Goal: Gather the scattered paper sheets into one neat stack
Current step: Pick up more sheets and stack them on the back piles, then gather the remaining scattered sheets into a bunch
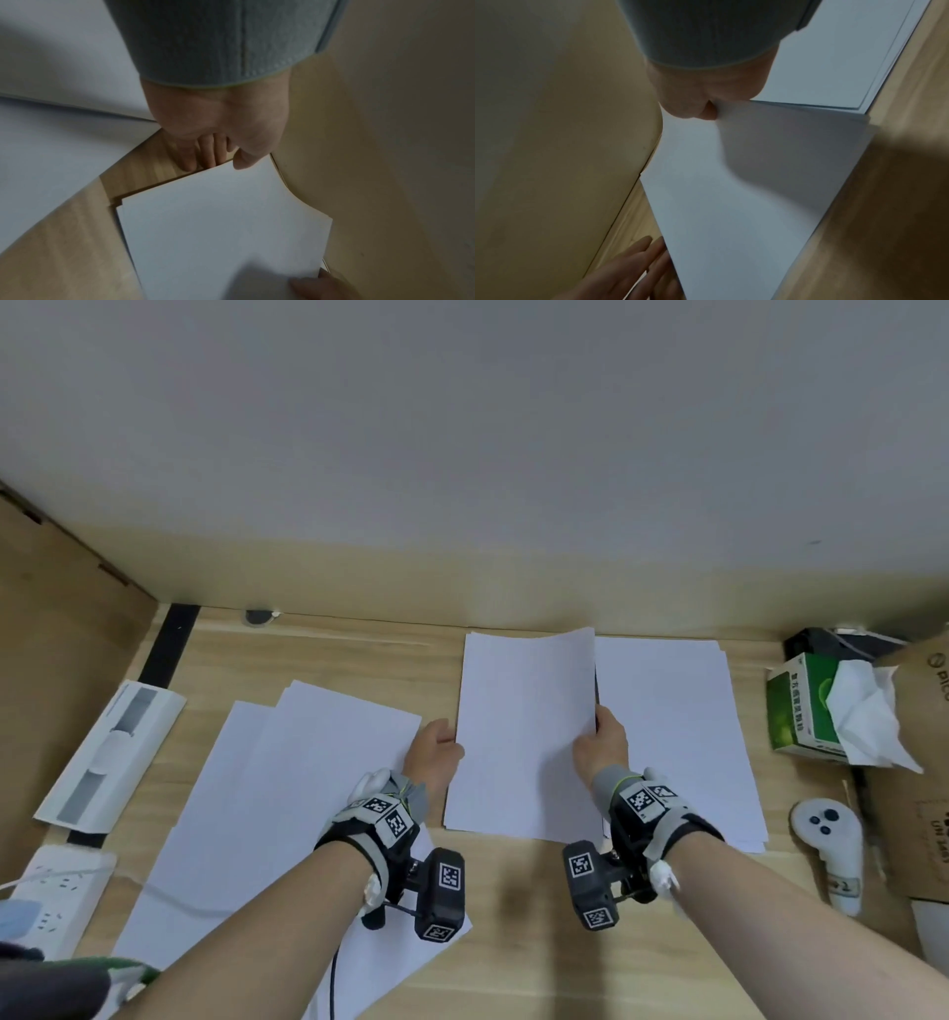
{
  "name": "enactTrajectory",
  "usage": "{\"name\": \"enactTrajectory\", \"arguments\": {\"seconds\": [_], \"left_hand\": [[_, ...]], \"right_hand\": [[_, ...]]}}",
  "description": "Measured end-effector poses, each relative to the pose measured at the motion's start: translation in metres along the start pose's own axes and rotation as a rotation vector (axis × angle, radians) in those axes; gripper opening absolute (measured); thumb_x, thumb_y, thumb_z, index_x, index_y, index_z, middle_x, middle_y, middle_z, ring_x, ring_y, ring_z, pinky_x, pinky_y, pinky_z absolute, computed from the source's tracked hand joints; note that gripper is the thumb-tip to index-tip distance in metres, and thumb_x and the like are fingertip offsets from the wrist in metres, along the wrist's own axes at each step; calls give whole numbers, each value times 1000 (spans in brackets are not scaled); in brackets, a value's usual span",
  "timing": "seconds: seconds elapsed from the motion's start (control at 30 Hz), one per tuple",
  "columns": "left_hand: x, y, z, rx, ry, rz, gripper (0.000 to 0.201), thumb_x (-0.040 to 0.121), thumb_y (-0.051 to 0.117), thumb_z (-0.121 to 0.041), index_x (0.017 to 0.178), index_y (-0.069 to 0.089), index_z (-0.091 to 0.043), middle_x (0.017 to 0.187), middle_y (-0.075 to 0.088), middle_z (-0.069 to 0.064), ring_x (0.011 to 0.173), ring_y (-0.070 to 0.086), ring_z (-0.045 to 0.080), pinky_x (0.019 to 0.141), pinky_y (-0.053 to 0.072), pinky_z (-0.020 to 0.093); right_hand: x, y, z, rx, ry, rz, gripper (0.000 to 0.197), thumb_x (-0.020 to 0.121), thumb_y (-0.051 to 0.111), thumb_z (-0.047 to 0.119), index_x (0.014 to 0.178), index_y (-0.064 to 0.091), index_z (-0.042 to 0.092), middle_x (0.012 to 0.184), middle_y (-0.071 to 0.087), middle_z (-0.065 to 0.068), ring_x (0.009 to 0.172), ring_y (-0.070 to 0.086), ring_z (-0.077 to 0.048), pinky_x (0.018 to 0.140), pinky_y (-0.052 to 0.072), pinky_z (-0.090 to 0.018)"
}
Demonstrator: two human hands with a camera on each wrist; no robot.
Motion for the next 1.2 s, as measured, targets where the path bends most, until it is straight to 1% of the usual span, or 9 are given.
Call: {"name": "enactTrajectory", "arguments": {"seconds": [0.1, 0.2, 0.23, 0.33, 0.43, 0.63, 0.8, 0.97, 1.2], "left_hand": [[7, -5, -1, -10, 12, -49, 29, 85, 47, 1, 99, 60, -22, 97, 56, -8, 90, 52, 14, 81, 44, 28], [6, -20, 1, -50, 9, -116, 34, 87, 54, -9, 120, 60, -15, 117, 63, 0, 105, 59, 19, 95, 49, 35], [6, -24, -1, -72, 23, -137, 32, 87, 54, -10, 118, 62, -16, 116, 64, 1, 106, 61, 21, 94, 50, 36], [-1, -56, 0, -170, 67, -204, 22, 87, 55, -12, 105, 66, -19, 104, 68, 3, 93, 64, 21, 78, 49, 33], [-8, -91, 8, -282, 70, -252, 20, 88, 54, -10, 104, 66, -13, 95, 67, 5, 78, 63, 16, 67, 47, 26], [-12, -180, 59, -183, 104, -350, 20, 86, 55, -6, 97, 68, -15, 102, 68, 11, 84, 61, 23, 70, 45, 28], [-16, -249, 117, 169, 73, -393, 38, 86, 56, -3, 123, 62, -3, 131, 59, 14, 118, 58, 30, 91, 45, 31], [-21, -265, 144, 295, 89, -376, 47, 82, 64, -7, 129, 57, -4, 136, 54, 13, 126, 51, 29, 100, 42, 34], [-21, -269, 158, 218, 100, -315, 46, 80, 64, -3, 125, 57, -5, 126, 58, 12, 117, 56, 26, 82, 39, 26]], "right_hand": [[11, 3, -4, -3, 18, -15, 57, 81, 39, -2, 133, 53, 15, 122, 63, -6, 109, 60, -31, 100, 50, -46], [14, 3, -3, -52, 4, -87, 36, 71, 44, 7, 103, 59, 12, 100, 64, -9, 91, 59, -33, 84, 53, -41], [16, -1, -2, -90, -9, -127, 31, 71, 46, 8, 99, 59, 12, 100, 63, -11, 93, 59, -35, 82, 53, -42], [-1, 4, 9, -170, 0, -149, 51, 85, 51, 6, 136, 51, 12, 139, 50, -13, 131, 42, -36, 103, 44, -52], [-22, 21, 17, -75, -53, -137, 51, 90, 49, 6, 140, 46, 16, 145, 42, -6, 137, 35, -26, 108, 39, -49], [-69, 90, 22, 89, -26, 9, 24, 91, 50, 15, 111, 60, 25, 117, 65, -1, 104, 64, -27, 96, 52, -47], [-125, 162, 10, 103, 91, 142, 13, 91, 56, 14, 95, 69, 15, 86, 67, -7, 61, 58, -19, 53, 46, -27], [-151, 194, -5, -144, -16, 110, 31, 80, 70, 30, 105, 59, 16, 104, 52, -1, 85, 55, -22, 77, 46, -30], [-169, 208, -12, -333, -5, 37, 63, 76, 76, 36, 128, 49, 14, 128, 41, -7, 103, 61, -33, 91, 52, -44]]}}
Point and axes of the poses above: each hand's wrist, its own x-axis towards the middle knuckle, its own y-axis out of the palm, z = x × y, the point moved 5 cm from there along x, towards the middle knuckle
